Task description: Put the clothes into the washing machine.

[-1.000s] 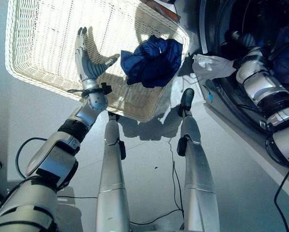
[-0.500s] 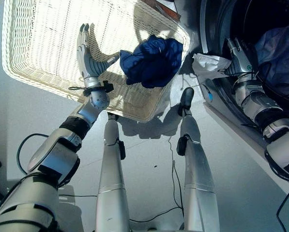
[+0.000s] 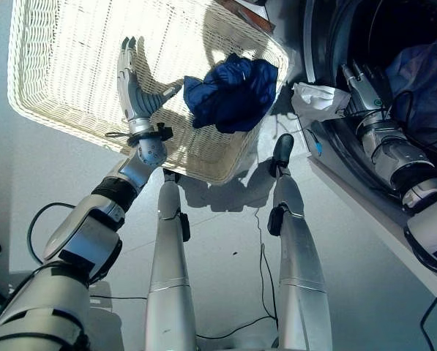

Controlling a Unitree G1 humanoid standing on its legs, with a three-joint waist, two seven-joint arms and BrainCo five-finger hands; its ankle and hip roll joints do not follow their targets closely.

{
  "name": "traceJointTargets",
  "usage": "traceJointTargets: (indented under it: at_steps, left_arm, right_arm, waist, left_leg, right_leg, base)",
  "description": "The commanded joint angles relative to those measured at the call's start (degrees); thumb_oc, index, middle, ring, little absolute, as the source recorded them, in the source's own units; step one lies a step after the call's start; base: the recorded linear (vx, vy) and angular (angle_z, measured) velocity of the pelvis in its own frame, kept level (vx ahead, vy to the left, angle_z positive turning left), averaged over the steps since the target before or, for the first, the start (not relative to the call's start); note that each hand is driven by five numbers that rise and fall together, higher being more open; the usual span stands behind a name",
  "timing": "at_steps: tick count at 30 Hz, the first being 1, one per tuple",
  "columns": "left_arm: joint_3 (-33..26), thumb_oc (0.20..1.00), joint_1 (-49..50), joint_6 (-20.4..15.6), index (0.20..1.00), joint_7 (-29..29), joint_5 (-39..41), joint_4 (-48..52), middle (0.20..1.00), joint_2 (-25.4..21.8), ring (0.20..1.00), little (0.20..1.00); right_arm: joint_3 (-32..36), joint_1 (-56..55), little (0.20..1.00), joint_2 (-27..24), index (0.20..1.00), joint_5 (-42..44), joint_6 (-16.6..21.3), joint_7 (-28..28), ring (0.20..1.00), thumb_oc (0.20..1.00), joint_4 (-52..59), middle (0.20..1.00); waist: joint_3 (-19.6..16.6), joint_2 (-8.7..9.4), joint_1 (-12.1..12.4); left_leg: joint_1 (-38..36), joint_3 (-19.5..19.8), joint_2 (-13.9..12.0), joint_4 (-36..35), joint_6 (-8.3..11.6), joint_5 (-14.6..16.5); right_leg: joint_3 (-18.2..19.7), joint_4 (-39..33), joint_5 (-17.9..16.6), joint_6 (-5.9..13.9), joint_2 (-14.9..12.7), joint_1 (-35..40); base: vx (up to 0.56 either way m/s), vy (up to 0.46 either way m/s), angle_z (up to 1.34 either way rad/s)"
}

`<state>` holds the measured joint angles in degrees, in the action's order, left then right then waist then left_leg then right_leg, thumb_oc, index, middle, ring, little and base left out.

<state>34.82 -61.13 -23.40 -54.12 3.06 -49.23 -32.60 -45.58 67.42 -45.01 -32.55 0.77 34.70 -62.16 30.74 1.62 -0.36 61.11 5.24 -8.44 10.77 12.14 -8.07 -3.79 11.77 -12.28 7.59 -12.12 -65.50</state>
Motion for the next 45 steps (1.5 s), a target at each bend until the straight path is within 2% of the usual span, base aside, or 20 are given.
traceJointTargets:
  at_steps: [1,10,27,28,30,38,45]
  left_arm:
    - [-2.2,1.000,-0.1,-2.2,1.000,-1.8,-1.7,0.1,1.000,1.5,1.000,1.000]
    - [-3.4,1.000,1.4,-2.6,1.000,-1.9,-2.4,0.6,1.000,1.8,1.000,1.000]
    - [-3.7,1.000,1.9,-2.9,1.000,-2.8,-3.0,0.5,1.000,1.6,1.000,1.000]
    - [-3.9,1.000,1.9,-3.1,1.000,-2.7,-3.0,0.3,1.000,1.6,1.000,1.000]
    - [-4.0,1.000,2.0,-3.4,1.000,-2.7,-3.0,0.2,1.000,1.7,1.000,1.000]
    - [-3.8,1.000,1.4,-2.9,1.000,-2.9,-3.4,-0.5,1.000,2.8,1.000,1.000]
    - [-3.9,1.000,1.7,-3.2,1.000,-3.5,-3.5,-0.5,1.000,3.3,1.000,1.000]
  right_arm:
    - [-6.2,-4.6,1.000,1.4,1.000,-4.9,0.5,-5.0,1.000,1.000,-1.6,1.000]
    - [-5.7,-5.9,1.000,1.1,1.000,-6.5,5.1,-4.6,1.000,1.000,-0.2,1.000]
    - [-5.5,-10.3,1.000,1.5,1.000,-7.9,6.1,-4.4,1.000,1.000,0.8,1.000]
    - [-5.5,-10.3,0.922,1.5,0.922,-8.2,5.8,-4.1,0.922,0.922,0.8,0.922]
    - [-5.4,-10.3,0.200,1.7,0.200,-8.8,5.2,-3.5,0.200,0.200,0.4,0.200]
    - [-4.8,-9.7,0.200,2.3,0.200,-10.1,2.0,0.2,0.200,0.200,-0.5,0.200]
    - [-4.3,-8.8,0.200,2.1,0.200,-10.8,0.1,1.0,0.200,0.200,-0.9,0.200]
  waist:
    - [-0.9,-1.20,0.1]
    - [-0.9,-1.06,-0.1]
    - [-0.9,-0.39,-0.6]
    - [-0.9,-0.37,-0.6]
    - [-0.9,-0.36,-0.6]
    - [-0.9,-0.66,-0.6]
    - [-0.9,-1.19,-0.6]
  left_leg:
    - [1.1,-0.7,4.4,-0.2,-4.73,0.2]
    - [0.8,-0.8,4.2,-0.2,-4.62,-0.1]
    - [0.7,-0.6,4.0,-0.8,-4.58,-0.5]
    - [0.5,-0.6,3.9,-0.9,-4.59,-0.5]
    - [0.4,-0.6,3.8,-1.1,-4.54,-0.5]
    - [0.2,-0.6,3.8,-1.4,-4.54,-0.8]
    - [0.4,-0.7,3.8,-1.2,-4.50,-1.0]
  right_leg:
    - [-2.0,2.9,-0.3,3.70,2.5,-1.2]
    - [-1.7,2.9,-0.3,3.67,2.5,-0.9]
    - [-1.4,2.7,-0.7,3.71,2.8,-1.0]
    - [-1.4,2.7,-0.7,3.74,2.8,-0.9]
    - [-1.4,2.6,-0.7,3.78,2.8,-0.8]
    - [-1.2,2.3,-1.1,3.93,2.6,-0.7]
    - [-0.9,2.4,-1.1,3.92,2.4,-0.9]
  base:
    - [0.00,0.000,0.00]
    - [0.00,0.004,0.00]
    - [0.00,0.000,0.00]
    - [0.00,0.000,0.00]
    - [0.00,0.000,0.00]
    - [0.00,0.000,0.00]
    - [0.00,0.000,0.00]
